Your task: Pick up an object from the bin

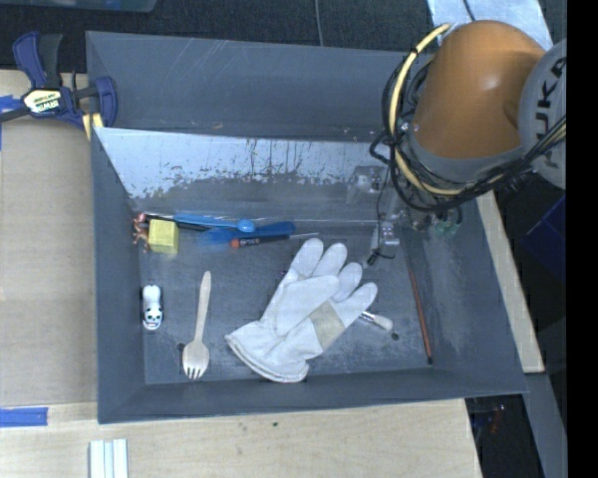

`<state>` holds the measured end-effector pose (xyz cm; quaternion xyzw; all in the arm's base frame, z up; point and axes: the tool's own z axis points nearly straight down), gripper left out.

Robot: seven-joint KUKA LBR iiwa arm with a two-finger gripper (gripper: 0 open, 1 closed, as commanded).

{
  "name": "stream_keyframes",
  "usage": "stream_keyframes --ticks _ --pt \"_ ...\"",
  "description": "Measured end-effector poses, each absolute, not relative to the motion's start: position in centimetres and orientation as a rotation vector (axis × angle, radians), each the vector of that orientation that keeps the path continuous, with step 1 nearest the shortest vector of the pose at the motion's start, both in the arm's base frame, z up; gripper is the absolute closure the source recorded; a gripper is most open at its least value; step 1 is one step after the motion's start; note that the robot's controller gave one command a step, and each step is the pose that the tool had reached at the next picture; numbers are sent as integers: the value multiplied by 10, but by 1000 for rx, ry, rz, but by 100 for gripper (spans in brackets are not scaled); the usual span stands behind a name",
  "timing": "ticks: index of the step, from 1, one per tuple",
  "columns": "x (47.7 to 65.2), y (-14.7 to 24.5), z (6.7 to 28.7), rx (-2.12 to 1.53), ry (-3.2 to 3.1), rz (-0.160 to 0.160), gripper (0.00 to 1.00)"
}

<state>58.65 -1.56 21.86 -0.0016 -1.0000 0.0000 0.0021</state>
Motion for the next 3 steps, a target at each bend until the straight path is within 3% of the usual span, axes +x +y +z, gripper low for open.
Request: stream_keyframes --ticks 1,2,3 --pt "588 -16 223 -4 -3146 0 0" --pt "601 2 115 382 -3125 2 0" --pt "602 19 133 535 -3111 5 0"
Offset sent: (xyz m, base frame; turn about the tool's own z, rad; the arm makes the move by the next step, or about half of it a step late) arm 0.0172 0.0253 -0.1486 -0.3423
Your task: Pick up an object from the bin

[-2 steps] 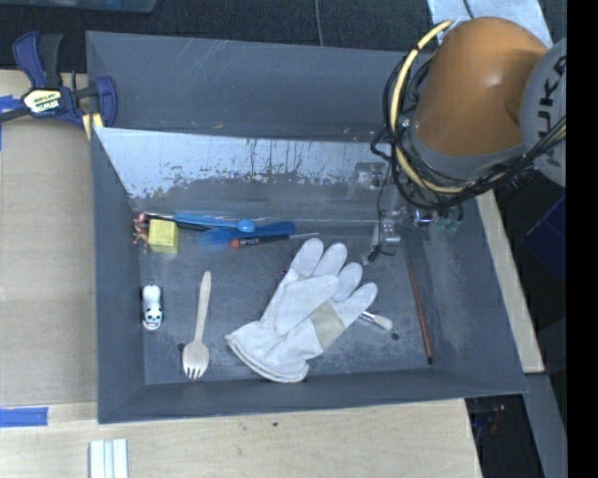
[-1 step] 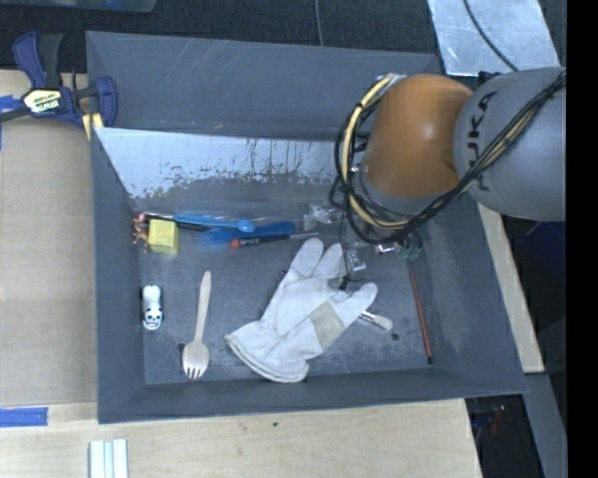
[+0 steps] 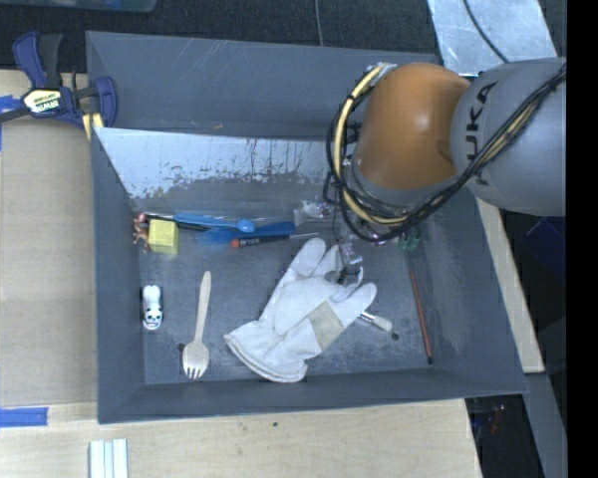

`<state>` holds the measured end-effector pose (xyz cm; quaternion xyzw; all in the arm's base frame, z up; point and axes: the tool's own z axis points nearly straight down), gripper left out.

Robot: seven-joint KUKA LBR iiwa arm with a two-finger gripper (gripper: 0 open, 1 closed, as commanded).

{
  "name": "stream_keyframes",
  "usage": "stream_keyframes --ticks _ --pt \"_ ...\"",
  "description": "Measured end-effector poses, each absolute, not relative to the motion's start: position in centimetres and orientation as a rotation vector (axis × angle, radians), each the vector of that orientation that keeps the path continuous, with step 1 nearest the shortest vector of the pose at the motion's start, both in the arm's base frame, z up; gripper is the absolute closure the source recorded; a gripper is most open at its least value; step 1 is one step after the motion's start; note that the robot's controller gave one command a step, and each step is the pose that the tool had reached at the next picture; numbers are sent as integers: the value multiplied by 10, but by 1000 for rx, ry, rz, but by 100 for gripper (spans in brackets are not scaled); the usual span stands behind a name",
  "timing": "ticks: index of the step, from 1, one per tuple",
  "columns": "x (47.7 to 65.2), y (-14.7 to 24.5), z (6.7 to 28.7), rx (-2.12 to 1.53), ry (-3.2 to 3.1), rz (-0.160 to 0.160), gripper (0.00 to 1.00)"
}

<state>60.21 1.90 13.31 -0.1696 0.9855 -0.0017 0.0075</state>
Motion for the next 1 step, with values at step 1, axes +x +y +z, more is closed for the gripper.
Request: stream_keyframes --ticks 1 --pt "597 54 104 -1066 2951 0 0"
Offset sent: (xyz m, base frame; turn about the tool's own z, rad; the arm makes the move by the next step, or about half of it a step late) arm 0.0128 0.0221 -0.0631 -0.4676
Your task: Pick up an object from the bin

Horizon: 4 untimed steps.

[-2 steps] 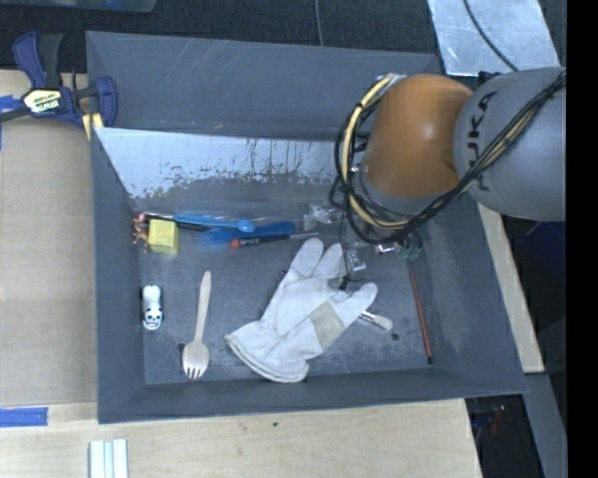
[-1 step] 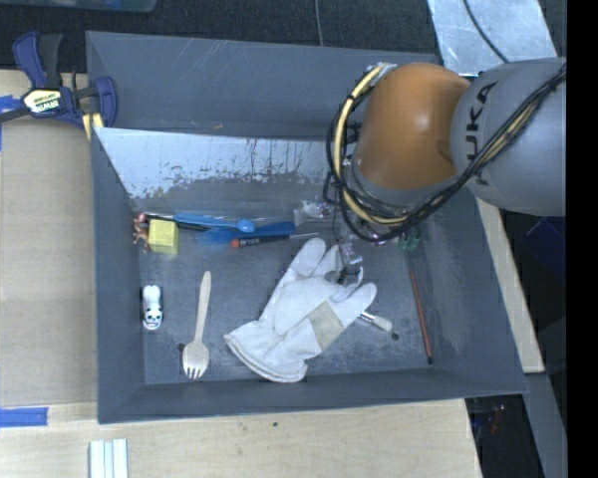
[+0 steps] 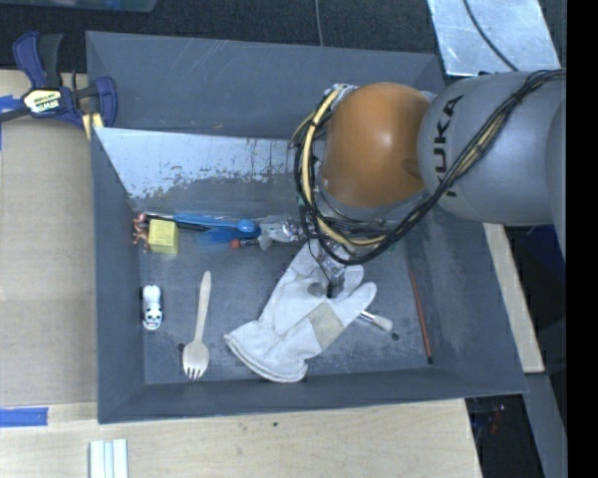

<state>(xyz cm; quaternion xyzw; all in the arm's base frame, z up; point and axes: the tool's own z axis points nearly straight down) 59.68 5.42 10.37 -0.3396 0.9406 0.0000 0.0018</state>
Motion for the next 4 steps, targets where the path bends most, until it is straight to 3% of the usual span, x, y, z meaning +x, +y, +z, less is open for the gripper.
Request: stream_keyframes --ticks 1,2,3,4 --pt "616 40 71 -1224 2875 -14 0" --pt "575 53 73 -1556 2708 -10 100" --pt "575 53 74 -1554 2708 -10 100" --pt "571 52 100 -1560 2718 -2 100"
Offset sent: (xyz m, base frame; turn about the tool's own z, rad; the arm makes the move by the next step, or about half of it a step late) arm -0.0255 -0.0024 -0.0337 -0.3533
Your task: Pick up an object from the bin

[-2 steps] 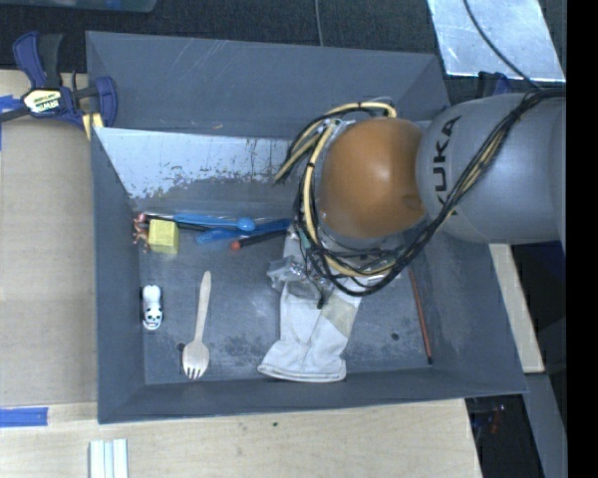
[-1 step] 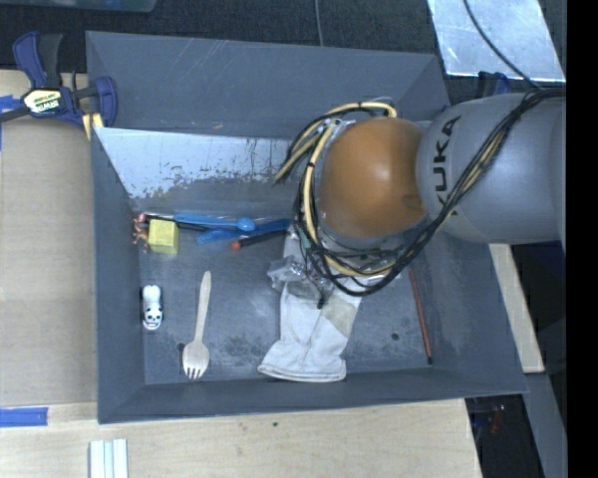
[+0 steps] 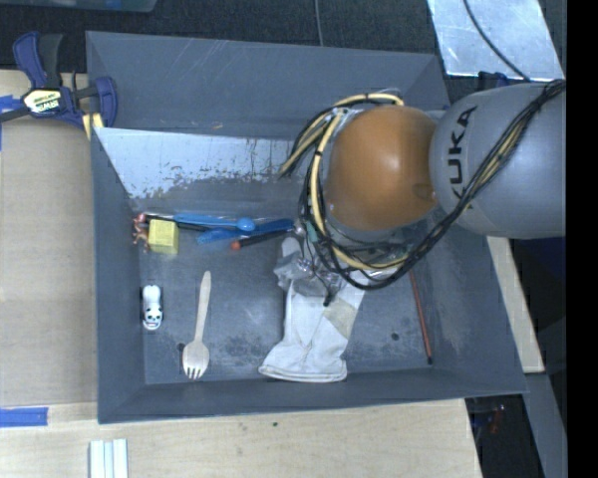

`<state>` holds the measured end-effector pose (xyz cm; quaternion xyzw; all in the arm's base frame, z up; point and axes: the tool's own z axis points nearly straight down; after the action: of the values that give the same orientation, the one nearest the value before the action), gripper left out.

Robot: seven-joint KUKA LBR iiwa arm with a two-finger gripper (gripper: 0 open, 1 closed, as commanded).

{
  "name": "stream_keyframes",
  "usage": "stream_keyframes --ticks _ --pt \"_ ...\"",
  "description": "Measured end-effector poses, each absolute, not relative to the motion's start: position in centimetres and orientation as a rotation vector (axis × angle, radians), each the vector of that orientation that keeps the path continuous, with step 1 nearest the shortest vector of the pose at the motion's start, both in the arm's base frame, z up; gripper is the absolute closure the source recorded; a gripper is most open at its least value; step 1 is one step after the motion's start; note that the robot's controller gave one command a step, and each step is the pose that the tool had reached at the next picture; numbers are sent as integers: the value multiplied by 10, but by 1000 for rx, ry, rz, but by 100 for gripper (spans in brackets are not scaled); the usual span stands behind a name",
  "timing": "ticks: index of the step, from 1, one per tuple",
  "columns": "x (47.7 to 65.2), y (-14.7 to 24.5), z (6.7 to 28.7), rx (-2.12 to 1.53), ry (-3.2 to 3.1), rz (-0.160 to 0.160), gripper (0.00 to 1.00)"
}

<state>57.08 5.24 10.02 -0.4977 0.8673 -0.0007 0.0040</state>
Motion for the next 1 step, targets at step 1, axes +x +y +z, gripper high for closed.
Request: stream_keyframes --ticks 1 --pt "573 52 131 -1553 2711 -9 100"
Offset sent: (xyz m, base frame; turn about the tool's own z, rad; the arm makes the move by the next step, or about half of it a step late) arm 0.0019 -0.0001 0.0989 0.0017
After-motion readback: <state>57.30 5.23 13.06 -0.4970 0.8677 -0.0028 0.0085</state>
